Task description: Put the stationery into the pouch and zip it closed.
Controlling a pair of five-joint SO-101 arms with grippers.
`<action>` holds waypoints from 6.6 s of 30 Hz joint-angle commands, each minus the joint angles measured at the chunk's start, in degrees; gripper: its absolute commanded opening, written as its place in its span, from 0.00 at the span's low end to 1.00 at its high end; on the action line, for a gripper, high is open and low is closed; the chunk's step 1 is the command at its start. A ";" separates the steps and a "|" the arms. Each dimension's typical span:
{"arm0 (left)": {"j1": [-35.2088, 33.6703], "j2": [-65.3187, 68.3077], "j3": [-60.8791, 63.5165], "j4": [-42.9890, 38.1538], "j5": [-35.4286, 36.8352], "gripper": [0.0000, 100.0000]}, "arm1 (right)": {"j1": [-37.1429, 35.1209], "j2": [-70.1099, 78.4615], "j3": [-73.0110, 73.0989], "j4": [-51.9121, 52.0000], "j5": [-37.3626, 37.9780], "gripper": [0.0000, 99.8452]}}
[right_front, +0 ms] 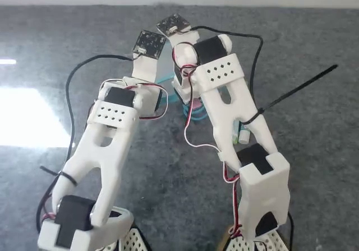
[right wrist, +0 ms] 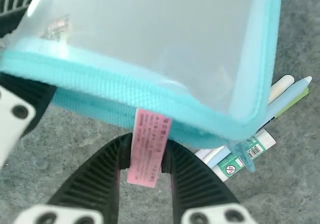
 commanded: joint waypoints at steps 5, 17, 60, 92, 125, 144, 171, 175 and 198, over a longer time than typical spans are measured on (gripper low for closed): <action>3.25 0.62 1.10 4.40 -1.14 0.01 | 2.95 -1.71 -3.96 1.80 0.88 0.13; 3.52 0.62 2.86 1.93 -0.88 0.01 | 2.24 -3.47 -4.40 1.10 0.88 0.36; -9.05 0.70 -2.15 2.29 4.40 0.01 | -0.57 -41.80 82.02 -23.96 5.45 0.18; -9.23 0.70 -2.15 2.11 4.48 0.01 | 2.07 -35.74 88.09 -32.66 10.99 0.01; -9.32 0.70 -2.07 1.85 4.40 0.01 | -9.54 -14.20 15.38 1.89 -0.35 0.01; -7.38 0.62 -1.63 2.29 4.48 0.01 | -7.08 -13.41 14.42 1.80 -2.46 0.01; -2.81 0.62 1.45 0.62 3.69 0.01 | -2.07 -11.56 6.68 2.15 -3.25 0.01; -2.81 0.62 1.63 -0.09 3.69 0.01 | -1.80 -14.37 6.51 2.15 -3.25 0.01; -2.46 0.62 2.42 -0.62 3.69 0.01 | -2.77 -16.31 13.19 2.07 -2.73 0.01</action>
